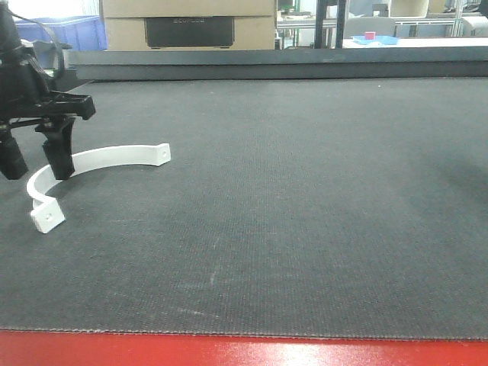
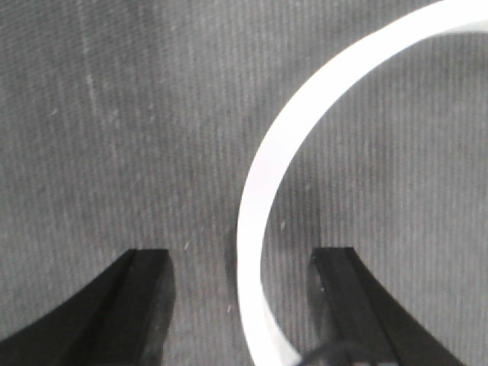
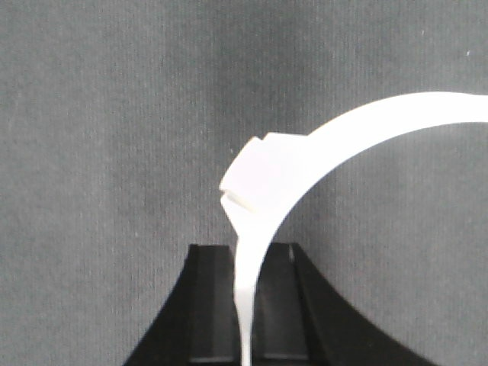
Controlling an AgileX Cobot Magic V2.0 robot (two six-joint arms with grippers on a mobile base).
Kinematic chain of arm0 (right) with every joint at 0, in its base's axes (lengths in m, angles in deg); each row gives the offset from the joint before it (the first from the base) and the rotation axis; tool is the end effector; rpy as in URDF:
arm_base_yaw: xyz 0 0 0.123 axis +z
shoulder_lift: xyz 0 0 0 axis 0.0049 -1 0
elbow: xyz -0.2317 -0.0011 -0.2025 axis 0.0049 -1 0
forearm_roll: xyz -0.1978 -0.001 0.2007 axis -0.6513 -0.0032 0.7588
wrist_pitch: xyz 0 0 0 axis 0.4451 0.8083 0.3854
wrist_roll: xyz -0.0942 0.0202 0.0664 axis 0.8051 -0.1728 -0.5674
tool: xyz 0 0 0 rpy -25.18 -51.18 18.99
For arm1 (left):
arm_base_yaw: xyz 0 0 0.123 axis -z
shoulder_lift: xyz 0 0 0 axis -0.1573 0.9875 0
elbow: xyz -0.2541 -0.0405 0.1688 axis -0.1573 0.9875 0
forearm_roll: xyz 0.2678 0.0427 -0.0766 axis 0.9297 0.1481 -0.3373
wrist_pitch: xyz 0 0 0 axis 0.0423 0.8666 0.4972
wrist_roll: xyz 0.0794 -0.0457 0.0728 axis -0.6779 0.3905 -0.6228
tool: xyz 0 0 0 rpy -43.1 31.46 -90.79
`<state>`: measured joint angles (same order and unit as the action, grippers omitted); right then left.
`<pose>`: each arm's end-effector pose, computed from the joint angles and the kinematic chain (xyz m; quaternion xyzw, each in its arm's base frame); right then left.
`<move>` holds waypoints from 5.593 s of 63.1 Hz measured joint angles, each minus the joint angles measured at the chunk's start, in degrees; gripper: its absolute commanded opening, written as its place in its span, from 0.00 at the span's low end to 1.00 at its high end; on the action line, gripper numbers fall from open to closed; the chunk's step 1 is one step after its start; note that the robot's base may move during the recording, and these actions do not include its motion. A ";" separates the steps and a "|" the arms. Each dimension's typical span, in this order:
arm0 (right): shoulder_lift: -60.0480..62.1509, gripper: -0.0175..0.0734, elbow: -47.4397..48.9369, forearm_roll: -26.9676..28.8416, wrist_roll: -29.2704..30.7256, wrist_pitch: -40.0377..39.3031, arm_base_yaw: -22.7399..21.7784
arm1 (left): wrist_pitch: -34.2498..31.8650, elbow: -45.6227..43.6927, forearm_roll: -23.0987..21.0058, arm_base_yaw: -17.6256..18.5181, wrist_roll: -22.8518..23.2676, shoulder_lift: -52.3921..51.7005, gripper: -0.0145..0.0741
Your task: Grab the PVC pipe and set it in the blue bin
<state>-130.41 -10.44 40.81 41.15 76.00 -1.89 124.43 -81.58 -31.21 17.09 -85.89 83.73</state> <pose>0.3185 -0.0011 0.2911 0.0762 0.9794 0.0434 0.1822 0.4289 -0.0595 0.1962 0.0575 0.9924 -0.0041 0.1086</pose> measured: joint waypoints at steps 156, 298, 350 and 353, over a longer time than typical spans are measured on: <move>50.01 0.01 -23.51 0.23 2.71 -35.24 4.59 | -44.53 44.43 -8.80 0.08 0.60 -75.76 0.04; 53.51 0.01 -23.51 0.45 2.83 -35.48 4.59 | -44.90 44.56 -7.53 0.08 0.60 -77.67 0.04; 53.51 0.01 -23.51 0.45 2.83 -35.48 4.59 | -44.90 44.56 -7.53 0.08 0.60 -77.67 0.04; 53.60 0.01 -23.51 0.45 2.83 -35.48 4.59 | -44.90 44.56 -7.53 0.08 0.60 -77.67 0.04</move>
<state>-76.81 -33.95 41.26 43.98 40.52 2.69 79.53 -37.02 -38.74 17.17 -85.29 6.05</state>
